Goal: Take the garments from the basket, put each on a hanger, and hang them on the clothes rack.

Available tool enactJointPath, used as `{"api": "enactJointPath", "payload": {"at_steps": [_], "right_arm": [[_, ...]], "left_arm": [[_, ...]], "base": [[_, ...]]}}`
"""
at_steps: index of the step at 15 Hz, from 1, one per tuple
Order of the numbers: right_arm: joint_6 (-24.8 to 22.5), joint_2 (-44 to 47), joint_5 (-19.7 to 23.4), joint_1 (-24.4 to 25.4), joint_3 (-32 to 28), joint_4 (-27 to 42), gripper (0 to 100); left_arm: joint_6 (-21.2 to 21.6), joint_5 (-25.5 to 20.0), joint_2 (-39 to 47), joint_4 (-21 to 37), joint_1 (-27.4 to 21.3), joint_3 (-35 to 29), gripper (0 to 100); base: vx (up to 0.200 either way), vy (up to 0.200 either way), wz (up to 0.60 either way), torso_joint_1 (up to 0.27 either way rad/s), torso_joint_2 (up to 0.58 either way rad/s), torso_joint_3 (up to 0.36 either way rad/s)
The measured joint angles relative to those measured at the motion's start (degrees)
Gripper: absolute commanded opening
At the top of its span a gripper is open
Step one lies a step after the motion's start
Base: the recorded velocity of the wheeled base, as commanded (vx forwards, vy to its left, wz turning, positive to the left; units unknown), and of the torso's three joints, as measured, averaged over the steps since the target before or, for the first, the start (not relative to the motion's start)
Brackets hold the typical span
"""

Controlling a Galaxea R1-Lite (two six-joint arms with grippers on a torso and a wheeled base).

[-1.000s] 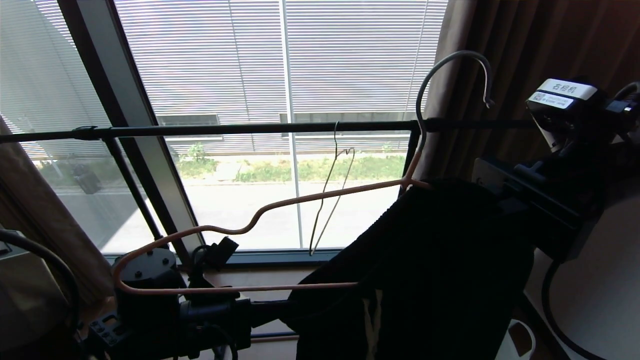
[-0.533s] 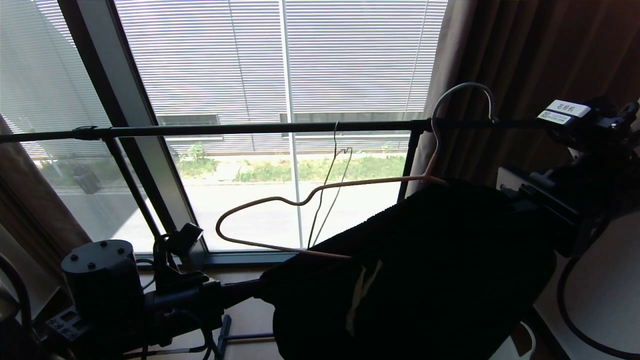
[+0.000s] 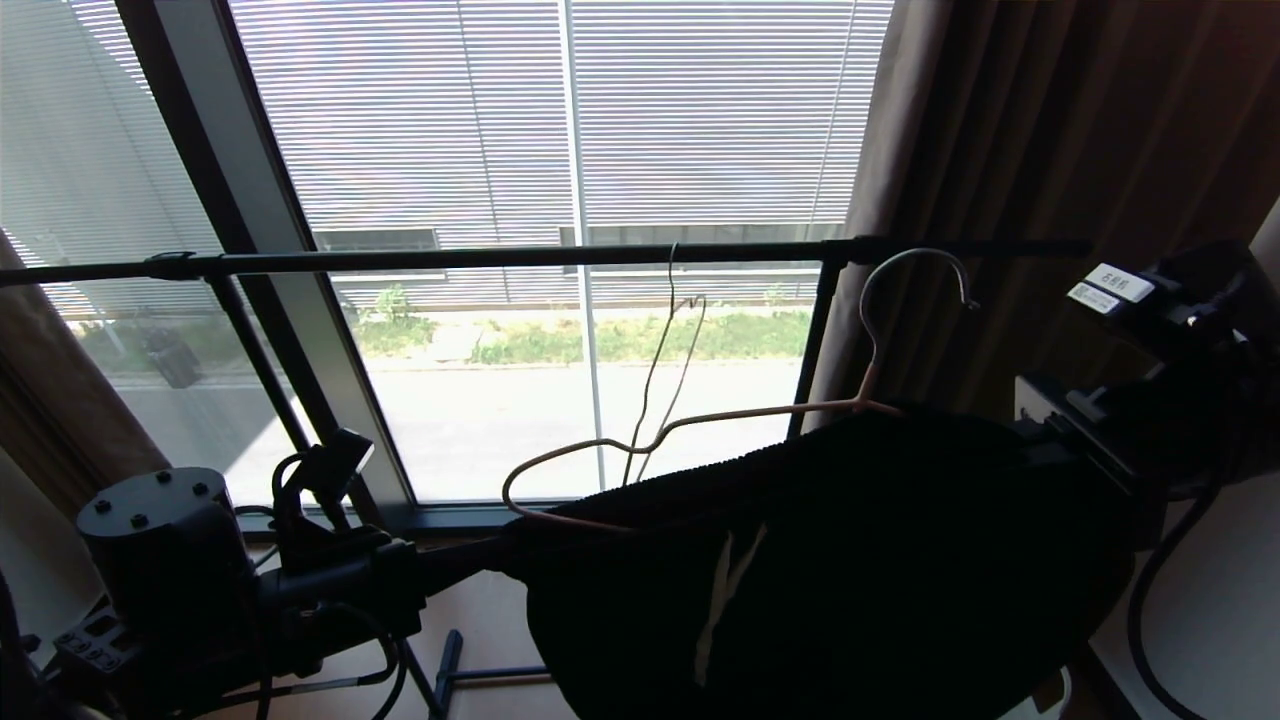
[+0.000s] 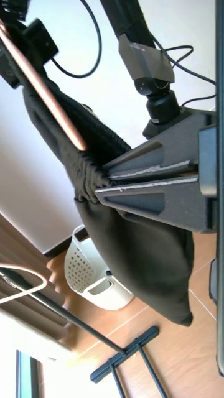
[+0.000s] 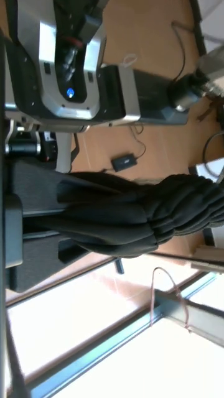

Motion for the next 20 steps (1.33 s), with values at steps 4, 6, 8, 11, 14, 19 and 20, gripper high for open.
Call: {"api": "enactJointPath", "payload": {"at_steps": [4, 6, 8, 11, 14, 19, 20], "right_arm": [[0.0, -1.1, -1.7, -0.5, 3.9, -2.1, 0], [-0.3, -1.4, -1.7, -0.9, 5.2, -2.1, 0], [-0.4, -1.5, -2.5, -1.1, 5.9, -2.1, 0], [-0.4, -1.7, -7.7, -1.0, 7.1, -2.1, 0], [-0.4, -1.9, -11.5, -0.6, 7.7, -2.1, 0], [-0.3, -2.5, -20.6, 2.5, 10.2, -5.9, 0], [-0.3, -2.6, -20.7, 3.1, 10.9, -7.1, 0]], "left_arm": [[0.0, 0.0, -0.7, 0.0, 1.2, 0.0, 0], [0.0, 0.0, -1.0, 0.1, 1.7, 0.0, 0], [0.0, 0.0, -1.5, 0.1, 1.9, 0.1, 0], [-0.1, 0.0, -2.7, 0.3, 1.9, -0.1, 0], [-0.1, -0.1, -3.9, 0.4, 1.9, -0.2, 0], [0.2, -0.1, -6.2, 5.5, 1.6, -2.1, 0], [0.8, 0.0, -7.0, 8.9, 1.5, -3.5, 0]], "base": [[0.000, 0.000, 0.00, 0.000, 0.00, 0.000], [0.000, 0.000, 0.00, 0.000, 0.00, 0.000], [0.000, 0.000, 0.00, 0.000, 0.00, 0.000], [0.000, 0.000, 0.00, 0.000, 0.00, 0.000], [0.000, 0.000, 0.00, 0.000, 0.00, 0.000], [0.000, 0.000, 0.00, 0.000, 0.00, 0.000], [0.000, 0.000, 0.00, 0.000, 0.00, 0.000]]}}
